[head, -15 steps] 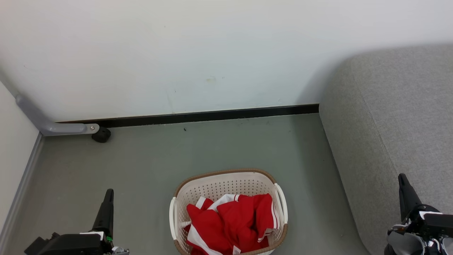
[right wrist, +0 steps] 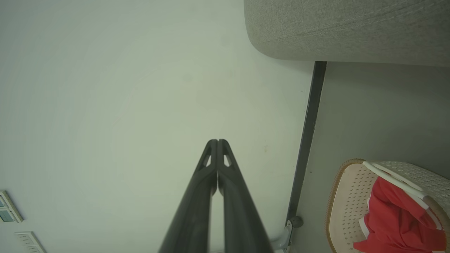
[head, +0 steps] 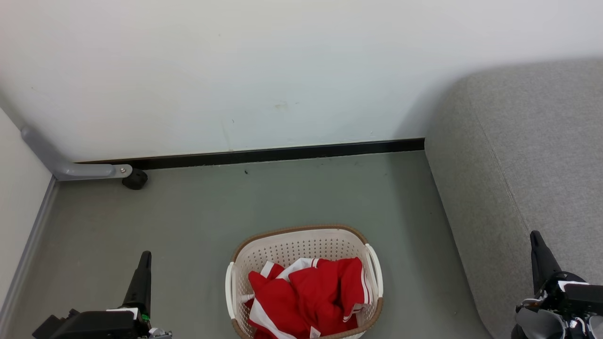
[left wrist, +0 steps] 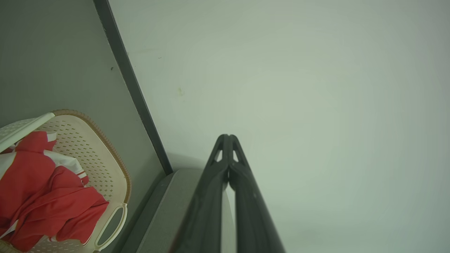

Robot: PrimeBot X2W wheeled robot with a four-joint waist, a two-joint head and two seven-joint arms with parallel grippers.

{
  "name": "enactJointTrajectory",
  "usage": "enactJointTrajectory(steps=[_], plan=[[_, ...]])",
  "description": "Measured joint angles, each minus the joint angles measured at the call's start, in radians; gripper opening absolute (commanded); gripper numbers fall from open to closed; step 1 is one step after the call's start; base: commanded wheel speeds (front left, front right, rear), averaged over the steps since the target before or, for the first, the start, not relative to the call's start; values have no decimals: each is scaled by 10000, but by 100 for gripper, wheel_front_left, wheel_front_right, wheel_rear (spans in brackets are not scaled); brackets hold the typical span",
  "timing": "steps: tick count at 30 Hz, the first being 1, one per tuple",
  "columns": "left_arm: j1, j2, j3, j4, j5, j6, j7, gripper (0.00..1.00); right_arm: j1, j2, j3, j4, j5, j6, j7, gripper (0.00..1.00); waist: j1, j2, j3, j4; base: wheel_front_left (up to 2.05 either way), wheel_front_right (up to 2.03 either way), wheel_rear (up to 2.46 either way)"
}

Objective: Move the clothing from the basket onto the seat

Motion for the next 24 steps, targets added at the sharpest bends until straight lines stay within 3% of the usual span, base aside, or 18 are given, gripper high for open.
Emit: enactJointTrajectory(steps=[9,10,24], plan=[[0,0,0,0,0,0,0,0,0,0,0,0,0,0,0,0,0,0,0,0,0,0,0],[5,-4,-4,19,2,2,0,100,2,4,2,21,-2,-2,0,100,0,0,0,0,0,0,0],[514,-140,-247,642,36,15,-213,100,379,165,121,633,-130,-21,-2,100,0,0,24,-4,0,0,0]])
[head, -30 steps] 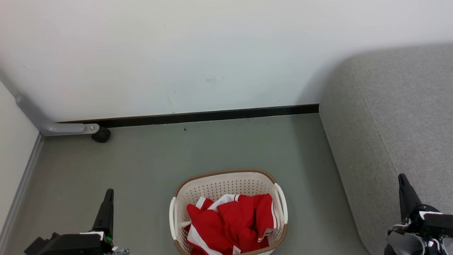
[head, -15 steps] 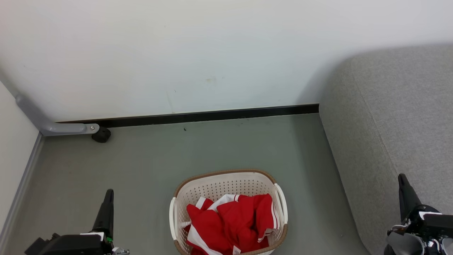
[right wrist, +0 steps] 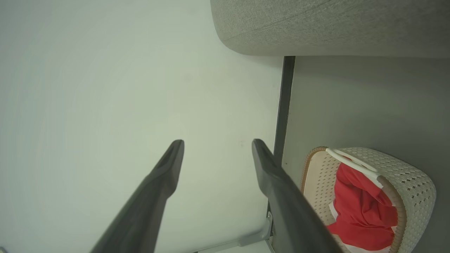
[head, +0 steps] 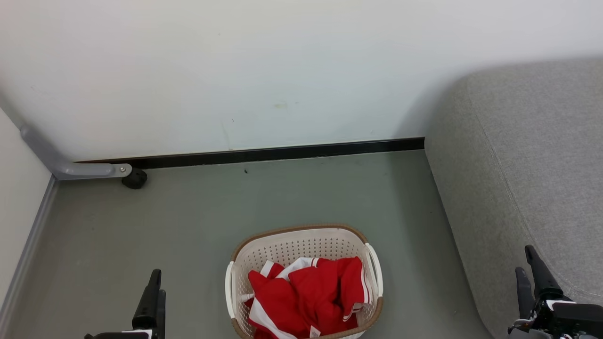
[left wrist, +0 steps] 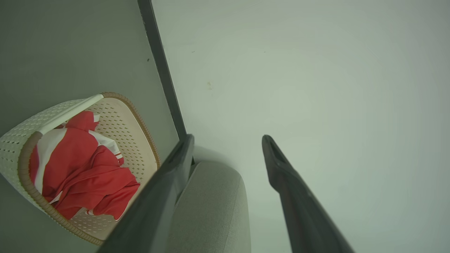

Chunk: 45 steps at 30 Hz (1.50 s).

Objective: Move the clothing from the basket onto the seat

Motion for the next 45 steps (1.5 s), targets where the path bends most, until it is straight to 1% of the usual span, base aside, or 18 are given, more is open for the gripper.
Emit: enactJointTrajectory(steps=[7,12,19,24,28,36,45], plan=[[-155,10,-194,69,261,0,-301,100,-122,-194,176,-33,-291,0,-15,100,0,0,27,2,0,0,0],[-324,40,-410,140,518,0,-493,100,-301,-405,428,-71,-706,0,-102,100,0,0,48,9,0,0,0],[-556,173,-748,261,1283,0,-742,100,-531,-780,926,-144,-1361,2,-280,100,0,0,66,25,0,0,0],[-674,184,-784,389,1808,0,-913,100,-680,-1068,1325,-165,-1852,2,-466,100,0,0,73,38,0,0,0],[-790,207,-884,458,2410,0,-1047,100,-800,-1365,1755,-171,-2326,2,-681,100,0,0,81,50,0,0,0],[-980,391,-1287,556,3877,171,-1306,100,-1199,-1935,2698,-153,-3486,4,-1216,100,0,0,101,63,0,0,0],[-1209,612,-1843,673,5643,441,-1655,100,-1598,-2374,3461,370,-4867,6,-1758,100,0,0,118,64,0,0,0]])
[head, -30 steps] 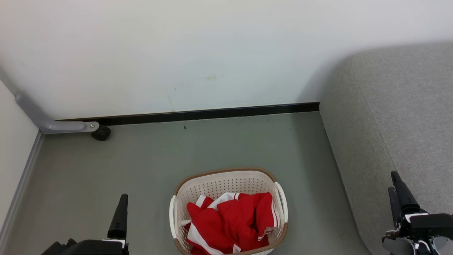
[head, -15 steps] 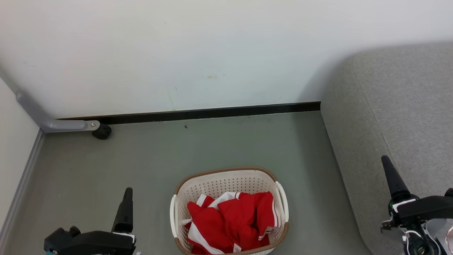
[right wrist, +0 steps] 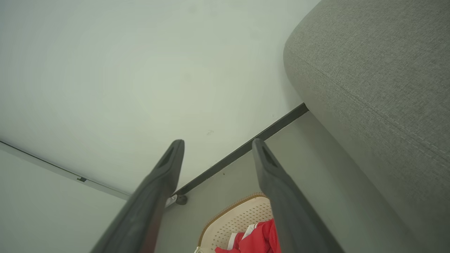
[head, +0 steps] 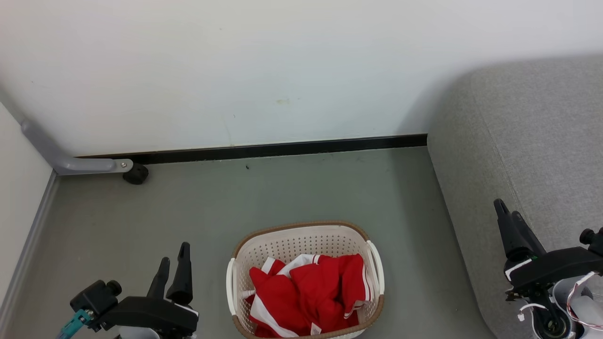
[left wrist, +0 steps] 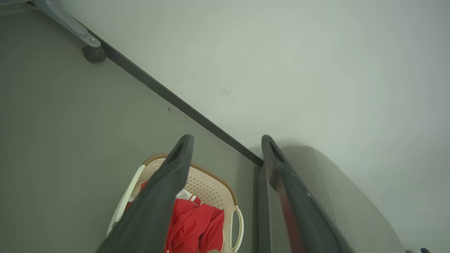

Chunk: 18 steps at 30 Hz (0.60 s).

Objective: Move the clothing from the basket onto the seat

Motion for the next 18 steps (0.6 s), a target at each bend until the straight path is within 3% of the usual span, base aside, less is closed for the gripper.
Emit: enactJointTrajectory(steps=[18], plan=[[-363,113,-564,111,2838,504,-633,100,-812,-575,1241,932,-2255,-2,-715,100,0,0,51,-27,0,0,0]])
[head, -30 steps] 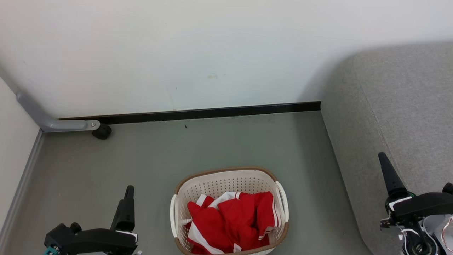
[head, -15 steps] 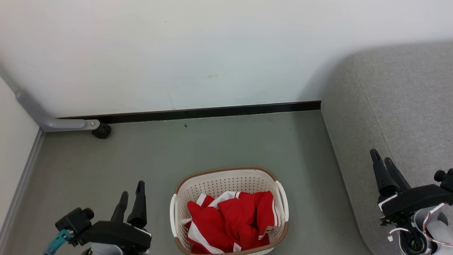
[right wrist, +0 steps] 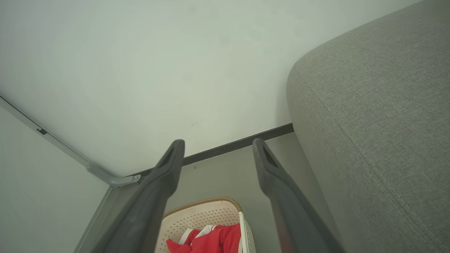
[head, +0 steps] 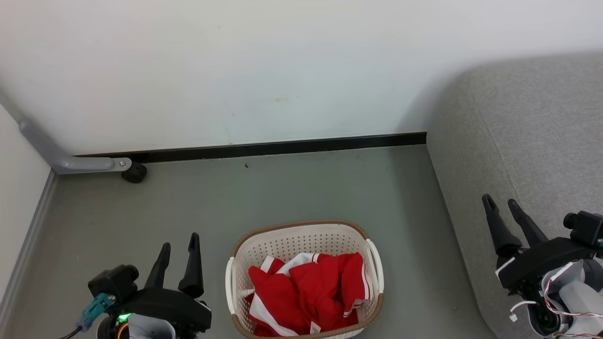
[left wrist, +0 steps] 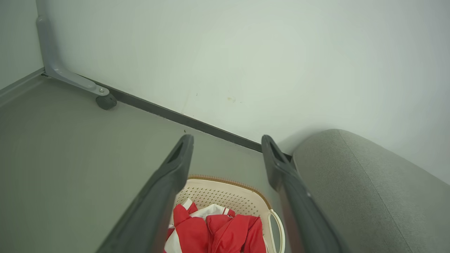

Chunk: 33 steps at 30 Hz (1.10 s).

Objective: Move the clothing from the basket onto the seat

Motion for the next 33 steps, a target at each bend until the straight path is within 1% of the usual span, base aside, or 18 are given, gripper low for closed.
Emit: enactJointTrajectory(steps=[5,12,15,30,33], plan=[[-75,8,-173,56,721,29,-165,100,-282,-178,238,253,-497,0,-184,100,0,0,43,2,0,0,0],[-375,4,-305,79,1841,305,-449,100,-600,-449,593,523,-1296,2,-445,100,0,0,109,17,0,0,0],[-457,-21,-326,111,2082,301,-518,100,-766,-537,646,625,-1513,2,-533,100,0,0,143,31,0,0,0],[-933,-58,-633,330,4376,464,-1078,100,-1503,-1126,1331,1007,-3283,15,-1062,100,0,0,275,101,0,0,0],[-1024,-82,-640,320,4548,500,-1127,100,-1568,-1206,1237,1009,-3444,15,-1145,100,0,0,312,122,0,0,0]])
